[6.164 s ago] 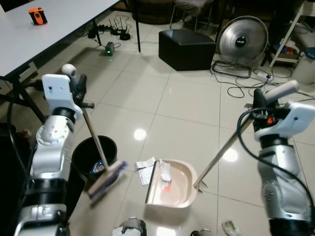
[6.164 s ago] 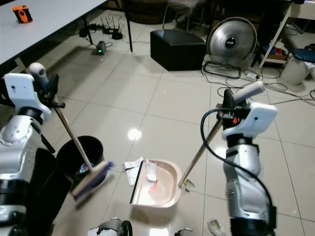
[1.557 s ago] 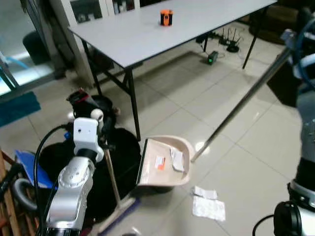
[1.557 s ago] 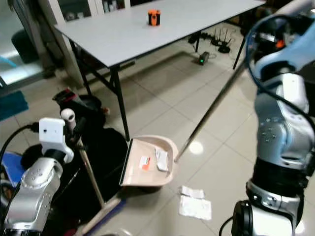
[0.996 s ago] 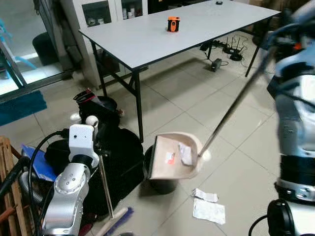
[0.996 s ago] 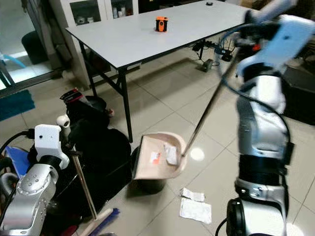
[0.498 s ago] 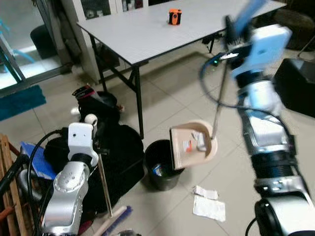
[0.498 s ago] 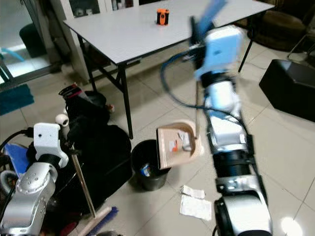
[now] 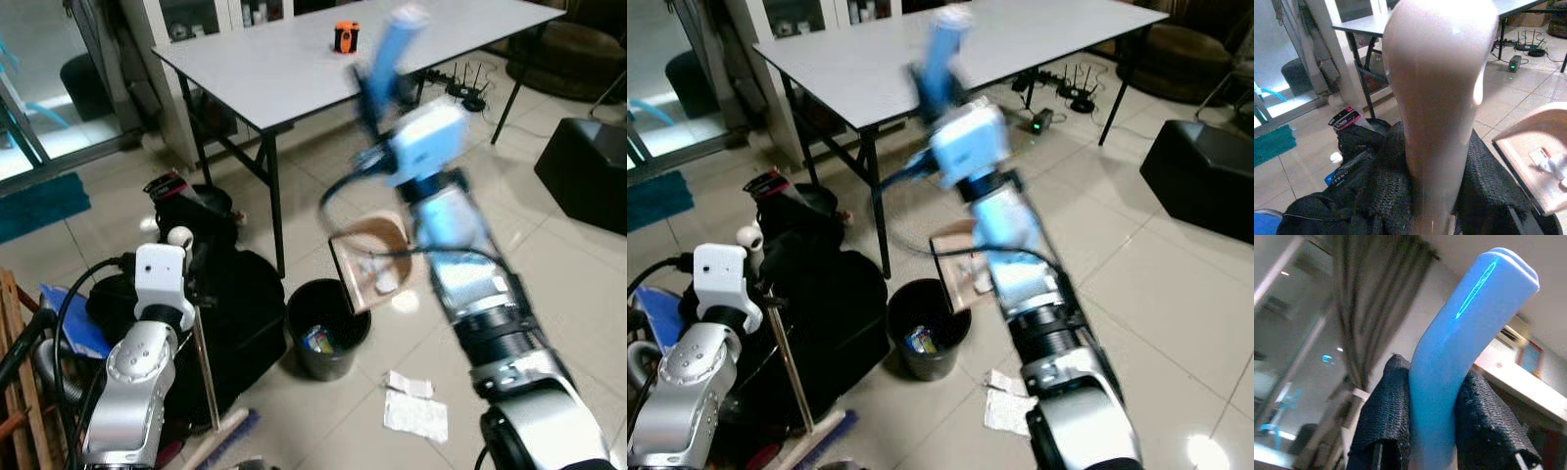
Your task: Sweep floor
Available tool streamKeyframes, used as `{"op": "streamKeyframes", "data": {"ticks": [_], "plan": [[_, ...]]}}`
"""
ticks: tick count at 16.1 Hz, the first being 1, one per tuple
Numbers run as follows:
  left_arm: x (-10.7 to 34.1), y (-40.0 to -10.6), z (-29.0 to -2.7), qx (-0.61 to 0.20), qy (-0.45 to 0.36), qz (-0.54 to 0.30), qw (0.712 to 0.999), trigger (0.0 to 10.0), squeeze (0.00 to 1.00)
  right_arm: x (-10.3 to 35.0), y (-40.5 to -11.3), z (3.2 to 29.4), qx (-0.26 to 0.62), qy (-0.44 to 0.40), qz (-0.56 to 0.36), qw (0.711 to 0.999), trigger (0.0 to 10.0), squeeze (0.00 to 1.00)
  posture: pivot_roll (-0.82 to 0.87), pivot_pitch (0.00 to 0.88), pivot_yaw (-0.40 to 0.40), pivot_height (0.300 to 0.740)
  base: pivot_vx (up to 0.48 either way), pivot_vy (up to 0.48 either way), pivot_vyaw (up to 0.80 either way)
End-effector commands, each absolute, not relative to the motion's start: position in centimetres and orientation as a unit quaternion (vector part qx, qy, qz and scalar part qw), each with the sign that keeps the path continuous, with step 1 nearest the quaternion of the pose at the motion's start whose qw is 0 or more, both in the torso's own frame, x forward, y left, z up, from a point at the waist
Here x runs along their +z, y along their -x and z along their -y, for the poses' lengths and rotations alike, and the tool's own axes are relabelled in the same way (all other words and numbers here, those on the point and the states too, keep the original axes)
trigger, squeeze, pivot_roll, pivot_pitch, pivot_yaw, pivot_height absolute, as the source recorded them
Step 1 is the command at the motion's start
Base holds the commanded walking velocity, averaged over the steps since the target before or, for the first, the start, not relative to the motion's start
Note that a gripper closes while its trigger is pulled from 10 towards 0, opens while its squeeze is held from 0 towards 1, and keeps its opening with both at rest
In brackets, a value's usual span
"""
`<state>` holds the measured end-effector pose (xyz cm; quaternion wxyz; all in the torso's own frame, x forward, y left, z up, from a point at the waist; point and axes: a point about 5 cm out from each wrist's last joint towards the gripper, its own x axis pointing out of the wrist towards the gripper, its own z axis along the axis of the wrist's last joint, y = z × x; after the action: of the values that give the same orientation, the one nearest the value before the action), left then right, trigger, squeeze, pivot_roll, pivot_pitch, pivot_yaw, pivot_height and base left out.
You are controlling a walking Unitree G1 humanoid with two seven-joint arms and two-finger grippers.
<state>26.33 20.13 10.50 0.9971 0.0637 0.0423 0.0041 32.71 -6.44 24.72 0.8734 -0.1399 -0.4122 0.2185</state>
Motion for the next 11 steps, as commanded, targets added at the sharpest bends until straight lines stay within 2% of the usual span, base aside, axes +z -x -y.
{"op": "streamKeyframes", "data": {"ticks": [1,4,7,9,11], "plan": [[11.9,-26.7,-20.2,0.005,-0.073,-0.015,0.997,10.0,0.0,25.4,-31.8,5.0,0.252,0.154,0.451,0.842,10.0,0.0,0.09,0.0,0.032,0.74,0.0,0.0,0.0],[12.0,-26.7,-20.1,0.006,-0.072,-0.015,0.997,10.0,0.0,23.9,-30.9,3.2,0.297,0.183,0.452,0.821,10.0,0.0,0.1,0.0,0.03,0.74,0.0,0.0,0.0],[12.0,-26.7,-20.0,0.004,-0.073,-0.016,0.997,10.0,0.0,22.9,-30.7,2.7,0.314,0.219,0.446,0.809,10.0,0.0,0.09,0.0,0.033,0.74,0.0,0.0,0.0],[12.0,-26.8,-20.0,0.003,-0.073,-0.016,0.997,10.0,0.0,22.6,-30.8,2.9,0.311,0.239,0.442,0.807,10.0,0.0,0.09,0.0,0.037,0.74,0.0,0.0,0.0],[12.0,-26.9,-19.8,-0.004,-0.072,-0.016,0.997,10.0,0.0,23.0,-31.5,3.9,0.282,0.253,0.437,0.816,10.0,0.0,0.09,0.0,0.038,0.74,0.0,0.0,0.0]]}}
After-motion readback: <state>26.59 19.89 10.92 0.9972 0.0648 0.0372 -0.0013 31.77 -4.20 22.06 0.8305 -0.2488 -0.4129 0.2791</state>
